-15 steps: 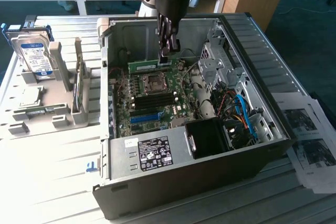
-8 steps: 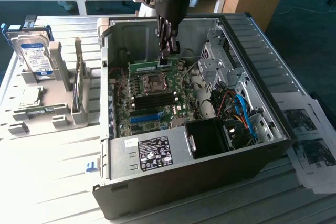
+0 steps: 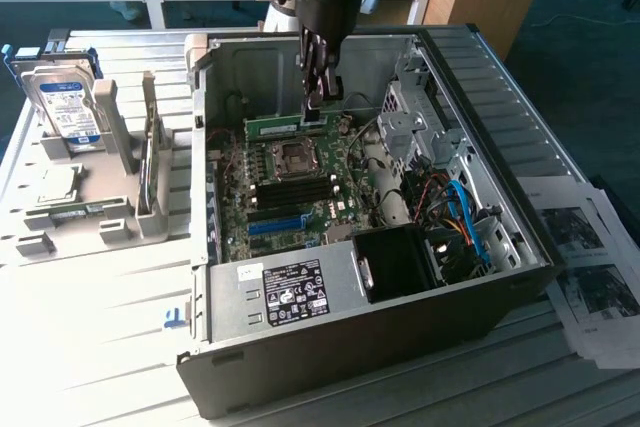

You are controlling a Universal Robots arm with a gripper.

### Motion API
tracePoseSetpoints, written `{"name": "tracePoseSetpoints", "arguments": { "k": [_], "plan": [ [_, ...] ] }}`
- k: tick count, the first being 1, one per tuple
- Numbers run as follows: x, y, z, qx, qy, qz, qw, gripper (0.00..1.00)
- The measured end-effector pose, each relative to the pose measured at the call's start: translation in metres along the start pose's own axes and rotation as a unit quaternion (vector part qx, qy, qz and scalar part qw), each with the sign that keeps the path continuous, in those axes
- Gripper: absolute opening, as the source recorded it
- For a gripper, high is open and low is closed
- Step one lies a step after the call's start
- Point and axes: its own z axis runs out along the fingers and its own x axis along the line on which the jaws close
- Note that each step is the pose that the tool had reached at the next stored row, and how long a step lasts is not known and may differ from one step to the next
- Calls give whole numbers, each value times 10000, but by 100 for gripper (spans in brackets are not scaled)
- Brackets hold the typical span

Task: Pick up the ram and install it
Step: 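Pick up the ram and move it above insertion slot, then insert the ram into the slot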

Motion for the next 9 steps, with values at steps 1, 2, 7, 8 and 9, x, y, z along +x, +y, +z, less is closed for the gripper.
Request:
{"name": "tracePoseSetpoints", "arguments": {
  "k": [1, 2, 7, 8, 9],
  "plan": [
    [-1, 0, -6, -1, 0, 0, 10000, 12],
    [-1, 0, -8, -1, 0, 0, 10000, 12],
    [-1, 0, -10, -2, 1, 0, 10000, 12],
    [-1, 0, -10, -2, 1, 0, 10000, 12],
    [-1, 0, -10, -2, 1, 0, 10000, 12]
  ]
}}
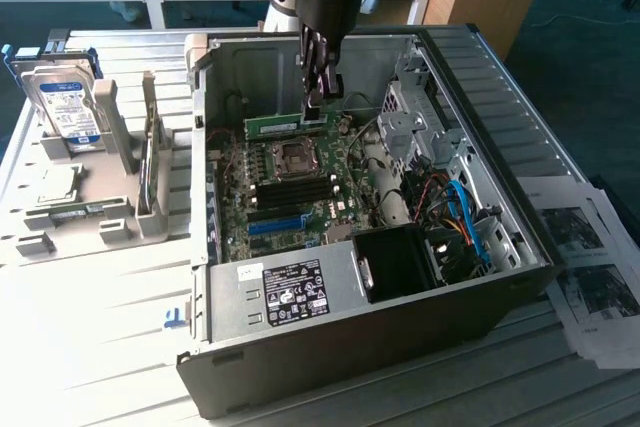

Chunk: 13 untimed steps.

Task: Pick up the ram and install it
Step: 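Insert the ram into the slot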

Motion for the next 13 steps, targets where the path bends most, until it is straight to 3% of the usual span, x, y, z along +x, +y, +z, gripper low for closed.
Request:
{"name": "tracePoseSetpoints", "arguments": {
  "k": [13],
  "plan": [
    [0, 0, 0, 0, 0, 0, 10000, 12]
  ]
}}
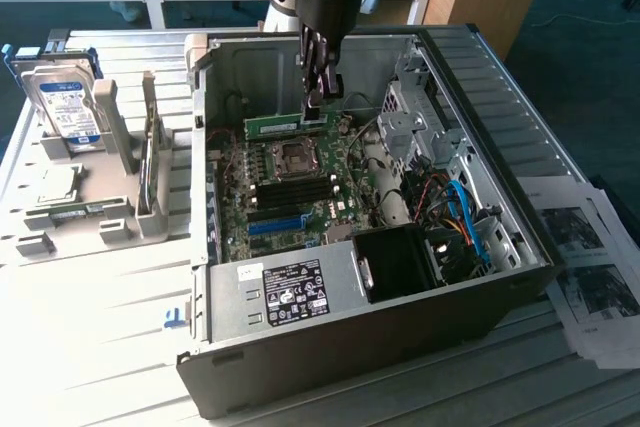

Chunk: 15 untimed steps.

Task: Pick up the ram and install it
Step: 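Insert the ram into the slot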

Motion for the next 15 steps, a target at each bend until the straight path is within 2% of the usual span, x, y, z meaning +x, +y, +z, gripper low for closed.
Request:
{"name": "tracePoseSetpoints", "arguments": {
  "k": [10, 15],
  "plan": [
    [2, -95, -5, 0, 0, 0, 10000, 12],
    [2, -103, -5, 0, 0, 0, 10000, 12]
  ]
}}
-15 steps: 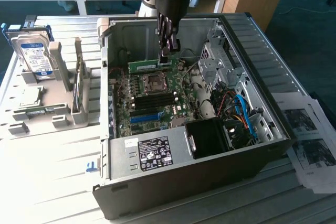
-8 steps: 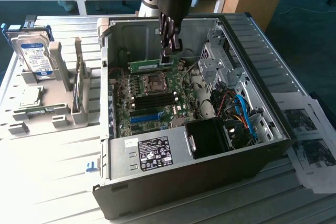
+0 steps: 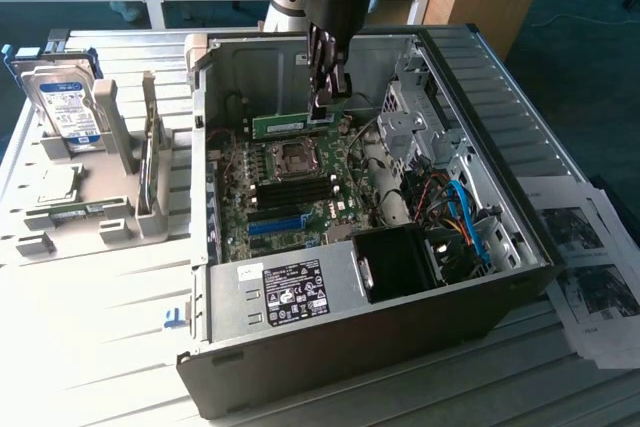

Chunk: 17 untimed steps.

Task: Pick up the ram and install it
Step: 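Insert the ram into the slot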

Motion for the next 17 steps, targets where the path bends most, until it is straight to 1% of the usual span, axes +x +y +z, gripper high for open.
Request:
{"name": "tracePoseSetpoints", "arguments": {
  "k": [8, 17],
  "plan": [
    [2, -1, 18, 2, 0, -1, 10000, 12],
    [7, -4, 81, 5, 1, 0, 10000, 12]
  ]
}}
